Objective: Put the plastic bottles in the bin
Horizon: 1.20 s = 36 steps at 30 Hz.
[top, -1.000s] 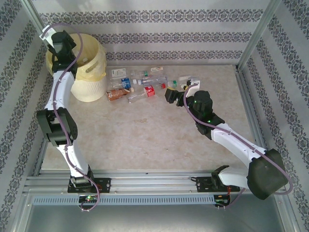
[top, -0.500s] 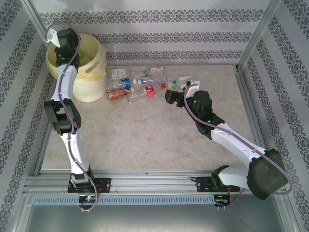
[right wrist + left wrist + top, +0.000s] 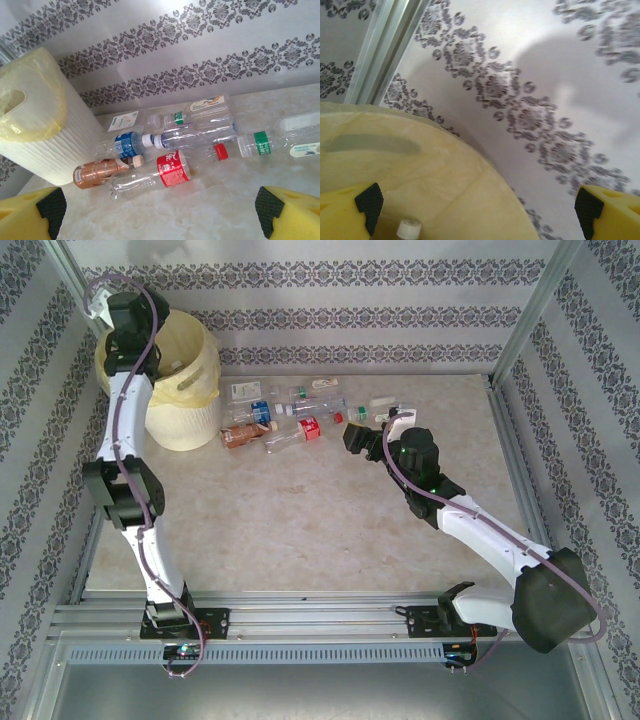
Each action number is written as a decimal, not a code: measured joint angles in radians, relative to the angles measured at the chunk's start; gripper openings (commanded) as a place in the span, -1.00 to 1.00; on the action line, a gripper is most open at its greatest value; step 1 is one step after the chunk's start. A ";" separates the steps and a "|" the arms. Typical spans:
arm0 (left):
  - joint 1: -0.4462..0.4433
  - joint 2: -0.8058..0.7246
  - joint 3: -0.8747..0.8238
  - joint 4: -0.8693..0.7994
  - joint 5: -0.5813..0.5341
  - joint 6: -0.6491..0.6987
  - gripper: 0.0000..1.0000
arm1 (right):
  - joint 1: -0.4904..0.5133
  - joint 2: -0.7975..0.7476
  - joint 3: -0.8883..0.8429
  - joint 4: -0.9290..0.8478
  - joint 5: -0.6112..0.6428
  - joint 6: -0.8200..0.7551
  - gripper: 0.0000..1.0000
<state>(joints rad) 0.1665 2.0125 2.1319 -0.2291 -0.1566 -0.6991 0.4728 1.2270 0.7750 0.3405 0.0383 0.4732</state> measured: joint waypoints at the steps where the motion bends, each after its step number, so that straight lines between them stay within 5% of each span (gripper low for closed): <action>1: -0.006 -0.033 -0.023 0.001 0.013 0.006 0.99 | 0.000 0.000 0.000 0.000 0.006 0.003 0.96; 10: -0.161 -0.380 -0.394 0.075 0.113 0.052 0.99 | -0.026 0.064 0.002 -0.017 0.062 0.102 0.96; 19: -0.321 -0.535 -0.742 0.132 0.199 0.032 0.99 | -0.032 0.187 0.077 -0.043 0.053 0.261 0.96; 29: -0.338 -0.639 -0.929 0.154 0.360 -0.029 0.99 | -0.031 0.421 0.219 -0.086 -0.048 0.574 0.96; 36: -0.338 -0.782 -1.046 0.091 0.348 -0.027 0.99 | -0.010 0.606 0.335 -0.098 -0.102 0.800 0.95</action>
<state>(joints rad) -0.1711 1.2304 1.0863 -0.1379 0.1909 -0.7258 0.4629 1.8328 1.1095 0.2424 -0.0635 1.2736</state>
